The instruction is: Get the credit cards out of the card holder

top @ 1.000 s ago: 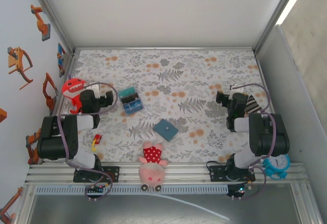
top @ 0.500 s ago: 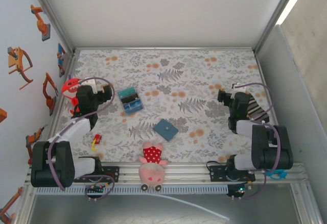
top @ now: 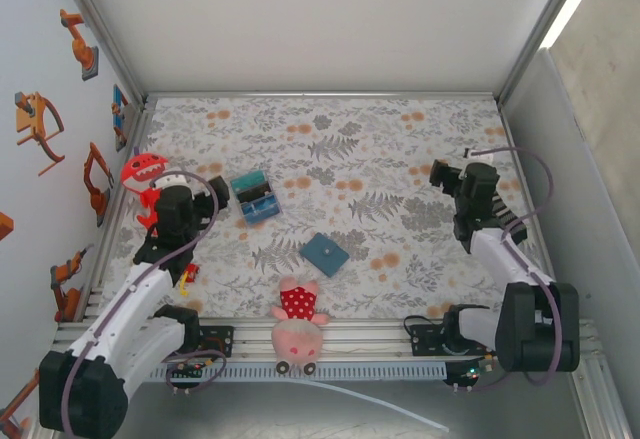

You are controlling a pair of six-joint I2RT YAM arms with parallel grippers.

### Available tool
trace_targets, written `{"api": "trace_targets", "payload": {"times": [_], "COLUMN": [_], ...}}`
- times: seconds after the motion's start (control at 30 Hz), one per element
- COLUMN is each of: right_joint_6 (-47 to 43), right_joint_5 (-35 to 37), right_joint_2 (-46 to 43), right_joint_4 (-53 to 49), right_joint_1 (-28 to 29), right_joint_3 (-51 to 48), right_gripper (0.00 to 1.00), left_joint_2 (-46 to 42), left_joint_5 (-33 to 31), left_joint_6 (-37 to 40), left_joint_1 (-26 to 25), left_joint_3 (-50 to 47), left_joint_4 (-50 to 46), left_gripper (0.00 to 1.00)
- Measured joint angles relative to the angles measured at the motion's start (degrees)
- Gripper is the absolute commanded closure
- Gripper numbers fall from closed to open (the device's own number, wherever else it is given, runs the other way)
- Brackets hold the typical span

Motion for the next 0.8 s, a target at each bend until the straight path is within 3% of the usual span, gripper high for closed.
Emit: {"api": "trace_targets", "payload": {"times": [0.37, 0.8], "right_joint_6": [5.86, 14.14], "right_joint_5": [3.19, -2.29], "right_joint_2": [-1.11, 6.82], "right_joint_4": [-23.32, -37.79], "right_joint_1": [17.99, 31.3], "right_joint_3": [9.29, 15.52], "right_gripper": [0.01, 0.04], "left_joint_2": [2.36, 19.23], "left_joint_5": [-1.46, 10.51], "left_joint_6": [-7.96, -6.43], "left_joint_1": [-9.57, -10.51], "left_joint_3": [-3.1, -2.73], "left_joint_4": [-2.36, 8.02], "left_gripper": [0.03, 0.03]}}
